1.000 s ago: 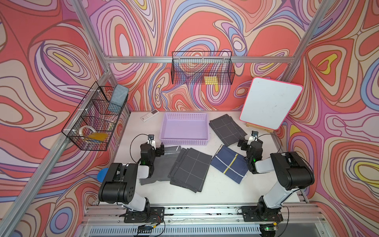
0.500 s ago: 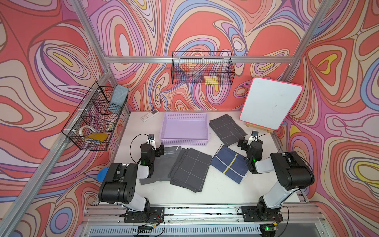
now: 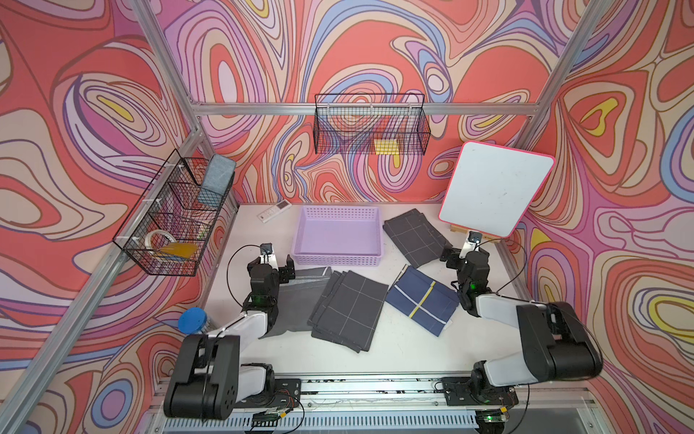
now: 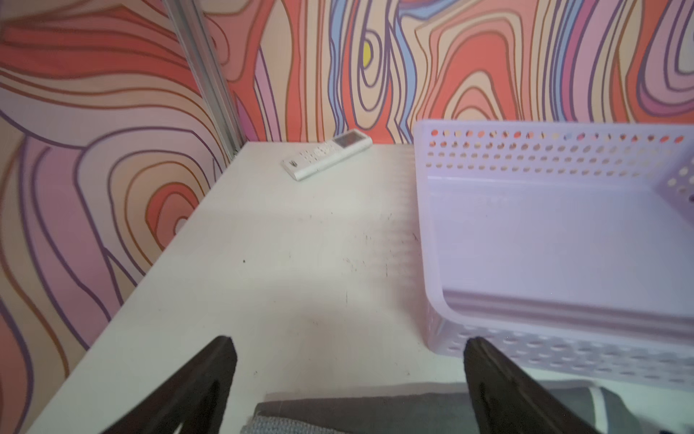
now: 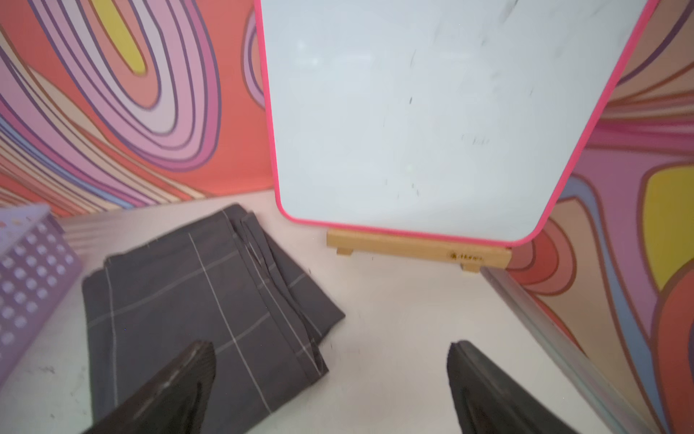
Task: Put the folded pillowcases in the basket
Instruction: Adjust the pillowcase at the center of the board.
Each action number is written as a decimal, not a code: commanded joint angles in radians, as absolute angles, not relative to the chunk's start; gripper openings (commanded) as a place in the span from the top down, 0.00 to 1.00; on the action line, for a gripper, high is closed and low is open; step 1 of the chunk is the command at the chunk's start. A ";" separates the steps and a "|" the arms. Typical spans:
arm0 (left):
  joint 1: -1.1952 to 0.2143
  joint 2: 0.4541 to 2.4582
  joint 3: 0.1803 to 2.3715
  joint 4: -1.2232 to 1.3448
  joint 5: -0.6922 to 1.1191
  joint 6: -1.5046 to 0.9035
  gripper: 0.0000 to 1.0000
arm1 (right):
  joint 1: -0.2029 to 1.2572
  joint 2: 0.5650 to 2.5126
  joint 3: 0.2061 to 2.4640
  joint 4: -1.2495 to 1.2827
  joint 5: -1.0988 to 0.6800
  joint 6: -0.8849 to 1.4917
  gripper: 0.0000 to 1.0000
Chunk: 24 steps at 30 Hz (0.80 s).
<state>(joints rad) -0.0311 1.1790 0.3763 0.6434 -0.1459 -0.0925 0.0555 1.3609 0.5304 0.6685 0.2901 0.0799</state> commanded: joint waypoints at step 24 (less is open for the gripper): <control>-0.132 0.928 0.506 -0.150 0.344 -0.517 0.01 | 0.338 1.403 0.953 -0.243 -0.305 0.343 0.02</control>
<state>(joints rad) -0.0849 0.9176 0.4908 -0.0639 0.2646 -0.5129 0.2955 1.3937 0.9455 -0.2070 -0.2577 0.3260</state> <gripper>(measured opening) 0.991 0.983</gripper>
